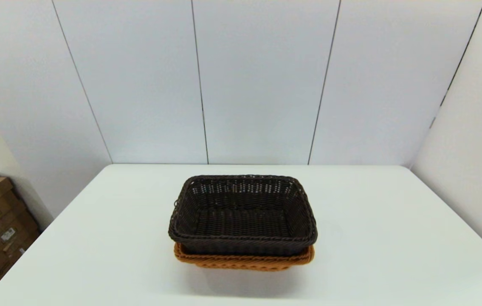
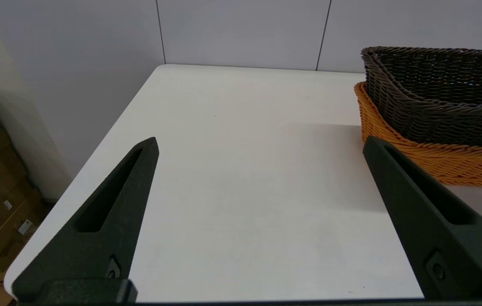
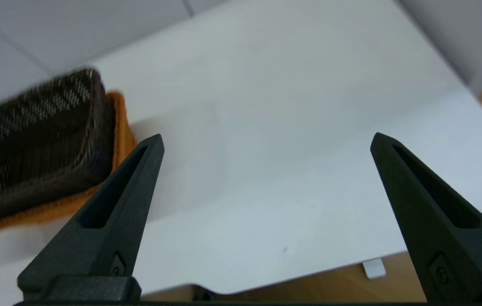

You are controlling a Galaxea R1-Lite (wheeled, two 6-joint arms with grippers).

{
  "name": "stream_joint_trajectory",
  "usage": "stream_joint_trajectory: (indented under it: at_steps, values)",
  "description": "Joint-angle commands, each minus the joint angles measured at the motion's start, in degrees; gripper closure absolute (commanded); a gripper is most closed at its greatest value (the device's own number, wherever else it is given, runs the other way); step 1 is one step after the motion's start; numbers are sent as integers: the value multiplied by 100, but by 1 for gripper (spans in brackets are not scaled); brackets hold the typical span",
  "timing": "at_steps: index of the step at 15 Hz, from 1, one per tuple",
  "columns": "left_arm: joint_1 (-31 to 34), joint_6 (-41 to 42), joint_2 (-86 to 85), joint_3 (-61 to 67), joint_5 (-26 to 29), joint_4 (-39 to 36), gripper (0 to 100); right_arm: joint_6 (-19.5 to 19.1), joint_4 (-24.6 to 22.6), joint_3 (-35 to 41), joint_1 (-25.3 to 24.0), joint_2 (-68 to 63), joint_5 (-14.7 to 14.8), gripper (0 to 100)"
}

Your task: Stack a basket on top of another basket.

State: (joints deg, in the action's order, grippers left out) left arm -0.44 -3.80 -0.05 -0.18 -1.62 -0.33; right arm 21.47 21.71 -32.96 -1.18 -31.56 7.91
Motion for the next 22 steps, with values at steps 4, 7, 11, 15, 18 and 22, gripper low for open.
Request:
stream_joint_trajectory:
  at_steps: [4, 7, 11, 15, 18, 22]
  values:
    - [0, -6, -4, 1, -5, -2, 0, -310, 404, 554, 523, 1530, -167, 0]
    - [0, -6, -4, 1, -5, -2, 0, -468, 386, 721, 523, 1530, -9, 0]
    - [0, -6, -4, 1, -5, -2, 0, -1154, 360, 668, 364, 1618, -79, 0]
    - [0, -6, -4, 9, -5, -2, 0, -1285, 404, 915, 30, 2075, -53, 0]
    - [0, -6, -4, 1, -5, -2, 0, -1742, 360, 1530, 92, 2699, -97, 0]
    - [0, -6, -4, 1, -5, -2, 0, -2305, 202, 1943, 92, 3165, -141, 0]
